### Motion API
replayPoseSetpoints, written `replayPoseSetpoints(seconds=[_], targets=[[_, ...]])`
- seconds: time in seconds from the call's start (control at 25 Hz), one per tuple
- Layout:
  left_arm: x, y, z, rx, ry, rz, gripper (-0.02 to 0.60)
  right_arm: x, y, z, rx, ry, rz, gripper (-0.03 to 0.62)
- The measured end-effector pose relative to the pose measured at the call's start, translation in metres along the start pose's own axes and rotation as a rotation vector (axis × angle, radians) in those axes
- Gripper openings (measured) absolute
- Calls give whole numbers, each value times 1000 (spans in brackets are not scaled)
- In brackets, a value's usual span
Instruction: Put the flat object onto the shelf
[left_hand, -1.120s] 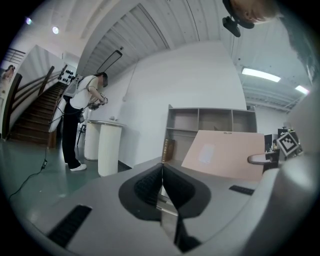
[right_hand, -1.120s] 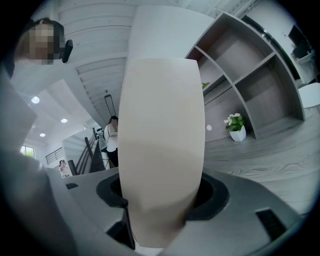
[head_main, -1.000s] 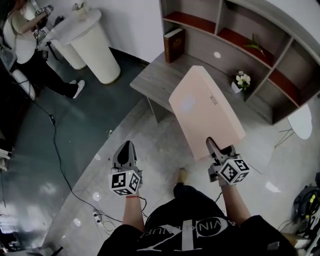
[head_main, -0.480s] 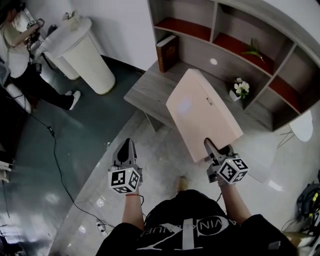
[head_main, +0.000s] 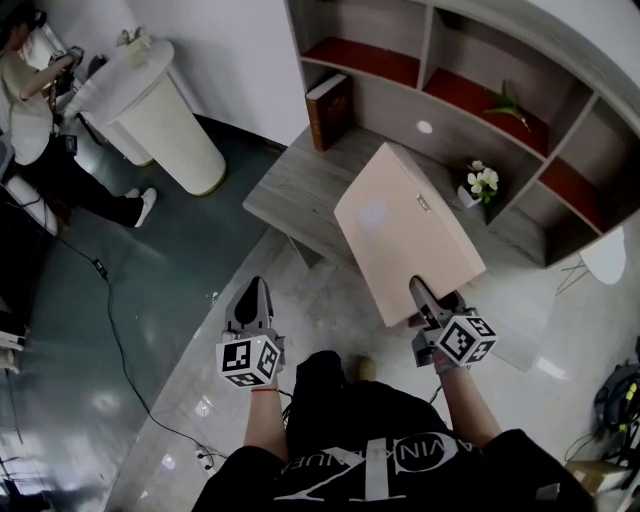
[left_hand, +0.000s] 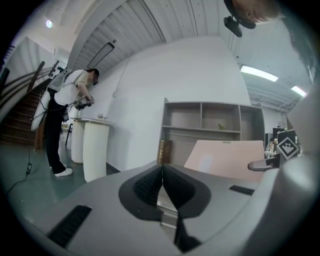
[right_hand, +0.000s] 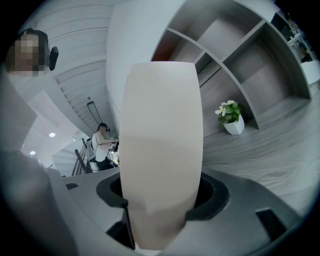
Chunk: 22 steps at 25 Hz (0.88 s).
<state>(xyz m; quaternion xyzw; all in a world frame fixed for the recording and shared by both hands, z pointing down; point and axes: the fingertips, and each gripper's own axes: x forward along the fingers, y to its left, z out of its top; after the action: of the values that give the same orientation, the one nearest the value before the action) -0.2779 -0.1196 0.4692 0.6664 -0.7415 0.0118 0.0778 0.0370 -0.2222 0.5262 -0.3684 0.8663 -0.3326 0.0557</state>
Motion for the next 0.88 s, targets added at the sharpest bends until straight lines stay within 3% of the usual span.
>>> replayPoseSetpoints(seconds=[0.16,0.56,0.88], targets=[[24,5,1,-37,-5,-17,6,13,-4,-1,34,8,-17,290],[119,7,22,-22,11,-167,6,61,-15,4,184,-23,-103,290],[164,26,24,-19,48,-221,6,101,-20,8,388,-114,-149,291]])
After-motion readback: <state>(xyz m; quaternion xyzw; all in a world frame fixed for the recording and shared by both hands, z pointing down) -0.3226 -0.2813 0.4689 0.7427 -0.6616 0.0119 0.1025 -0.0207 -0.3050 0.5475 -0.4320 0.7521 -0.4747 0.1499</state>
